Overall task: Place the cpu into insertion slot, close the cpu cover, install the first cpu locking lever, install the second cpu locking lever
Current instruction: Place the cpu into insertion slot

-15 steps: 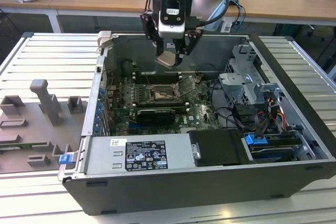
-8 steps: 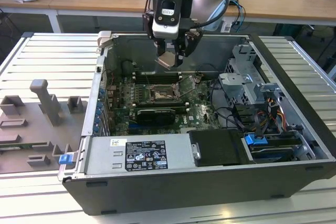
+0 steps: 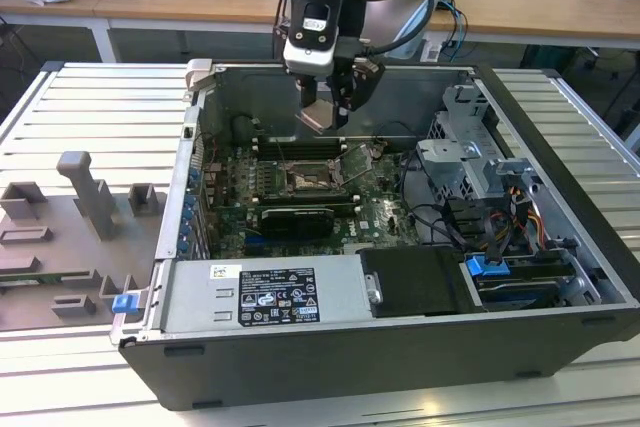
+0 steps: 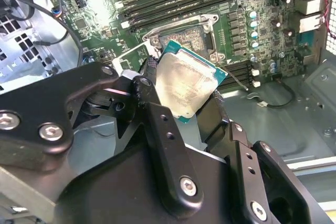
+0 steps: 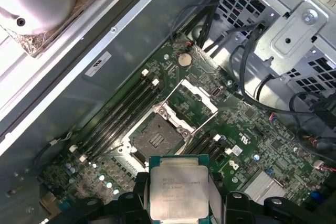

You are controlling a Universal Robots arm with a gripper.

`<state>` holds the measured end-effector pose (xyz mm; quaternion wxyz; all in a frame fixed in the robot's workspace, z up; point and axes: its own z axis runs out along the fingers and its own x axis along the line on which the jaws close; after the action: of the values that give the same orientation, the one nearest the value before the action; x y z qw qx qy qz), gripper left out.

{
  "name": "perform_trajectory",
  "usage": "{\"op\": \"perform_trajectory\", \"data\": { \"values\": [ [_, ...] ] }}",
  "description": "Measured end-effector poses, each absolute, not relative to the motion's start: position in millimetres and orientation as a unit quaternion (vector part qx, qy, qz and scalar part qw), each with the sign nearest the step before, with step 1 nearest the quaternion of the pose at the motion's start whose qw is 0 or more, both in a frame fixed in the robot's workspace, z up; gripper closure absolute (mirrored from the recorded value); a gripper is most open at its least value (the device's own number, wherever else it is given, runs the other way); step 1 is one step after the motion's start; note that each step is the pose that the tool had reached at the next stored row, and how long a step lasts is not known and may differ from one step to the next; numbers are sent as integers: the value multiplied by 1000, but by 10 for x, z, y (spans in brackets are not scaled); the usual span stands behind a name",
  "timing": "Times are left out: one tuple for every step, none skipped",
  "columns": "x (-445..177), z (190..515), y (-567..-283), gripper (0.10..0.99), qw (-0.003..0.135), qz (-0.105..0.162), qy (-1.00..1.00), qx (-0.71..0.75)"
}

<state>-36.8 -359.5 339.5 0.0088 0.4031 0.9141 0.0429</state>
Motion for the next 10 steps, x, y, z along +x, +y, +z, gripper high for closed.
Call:
{"op": "perform_trajectory", "data": {
  "values": [
    [-368,3392,-3595,545,9,43,913,406],
    [-368,3387,-3595,545,9,43,910,412],
    [-368,3383,-3595,545,9,43,908,416],
    [-368,3380,-3595,545,10,43,907,420],
    [-368,3376,-3595,545,10,43,905,423],
    [-368,3373,-3595,545,10,43,903,427],
    [-368,3370,-3595,545,10,43,902,430],
    [-368,3369,-3595,545,10,43,901,432],
    [-368,3366,-3595,545,10,43,900,434],
    [-368,3364,-3595,545,10,43,899,436]
  ]
}}
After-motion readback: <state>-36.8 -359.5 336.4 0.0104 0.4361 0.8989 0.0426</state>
